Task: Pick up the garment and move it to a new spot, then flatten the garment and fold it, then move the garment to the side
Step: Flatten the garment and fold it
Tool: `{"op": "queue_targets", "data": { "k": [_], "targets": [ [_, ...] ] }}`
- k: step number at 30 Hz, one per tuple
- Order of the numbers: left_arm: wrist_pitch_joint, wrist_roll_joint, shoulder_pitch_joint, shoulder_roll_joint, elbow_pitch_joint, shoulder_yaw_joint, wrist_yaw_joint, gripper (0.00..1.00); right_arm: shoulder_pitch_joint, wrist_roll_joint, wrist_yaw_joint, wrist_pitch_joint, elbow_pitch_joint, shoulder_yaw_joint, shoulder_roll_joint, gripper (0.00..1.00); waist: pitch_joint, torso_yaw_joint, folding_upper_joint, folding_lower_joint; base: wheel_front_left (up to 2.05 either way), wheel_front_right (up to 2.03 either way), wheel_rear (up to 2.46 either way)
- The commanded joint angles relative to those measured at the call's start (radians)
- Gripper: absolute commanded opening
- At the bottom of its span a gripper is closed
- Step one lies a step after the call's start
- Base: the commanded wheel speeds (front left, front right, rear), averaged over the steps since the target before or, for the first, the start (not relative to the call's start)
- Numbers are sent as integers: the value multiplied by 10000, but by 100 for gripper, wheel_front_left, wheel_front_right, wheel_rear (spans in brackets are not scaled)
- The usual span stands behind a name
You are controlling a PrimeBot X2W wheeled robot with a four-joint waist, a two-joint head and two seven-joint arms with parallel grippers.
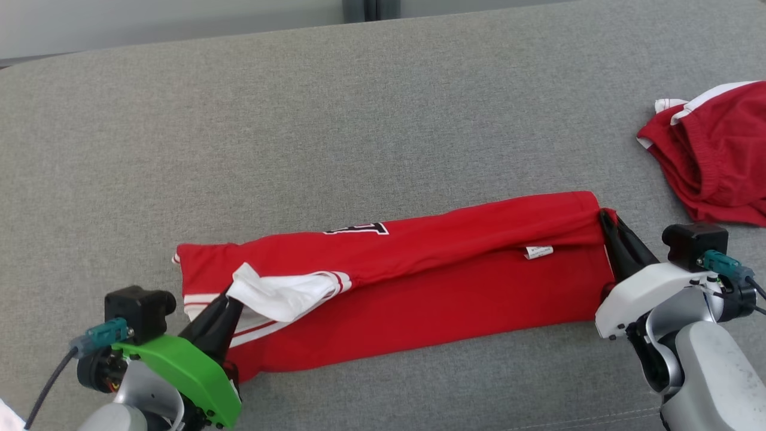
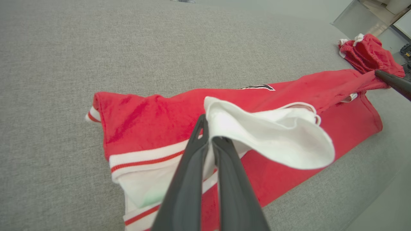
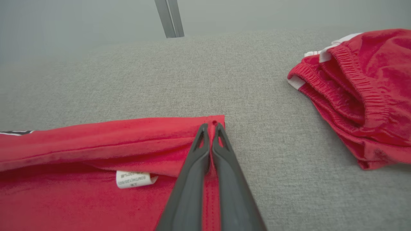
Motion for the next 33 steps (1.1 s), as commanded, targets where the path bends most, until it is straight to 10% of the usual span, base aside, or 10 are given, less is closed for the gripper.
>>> {"op": "queue_targets", "data": {
  "k": [1,3,5,6,7,8,33],
  "targets": [
    [-120,-85,222,-92,126,10,49,0,200,-114,-19,69,-54,-74,92,0,7,10,-1,0,0,0,0],
    [-419,-18,336,-227,411,64,138,0,333,-200,-19,100,-97,-147,191,0,8,16,-1,0,0,0,0],
    [-647,-76,453,-418,716,42,112,64,412,-255,-21,49,-48,-248,235,11,-8,19,-1,0,0,0,0],
    [-781,-64,504,-503,857,49,153,100,462,-294,-21,20,-16,-297,307,43,-27,19,-1,0,0,0,0],
    [-869,-86,548,-564,952,60,178,100,499,-309,-21,-6,-2,-327,362,98,-41,19,-1,0,0,0,0],
    [-988,-130,603,-640,1018,82,193,100,550,-334,-21,-11,13,-368,410,100,-55,22,-1,0,0,0,0],
    [-3332,705,1212,-1206,701,1396,2047,100,1431,-541,-19,-307,-813,-1499,1136,100,-690,422,-1,0,0,0,0]
  ]
}}
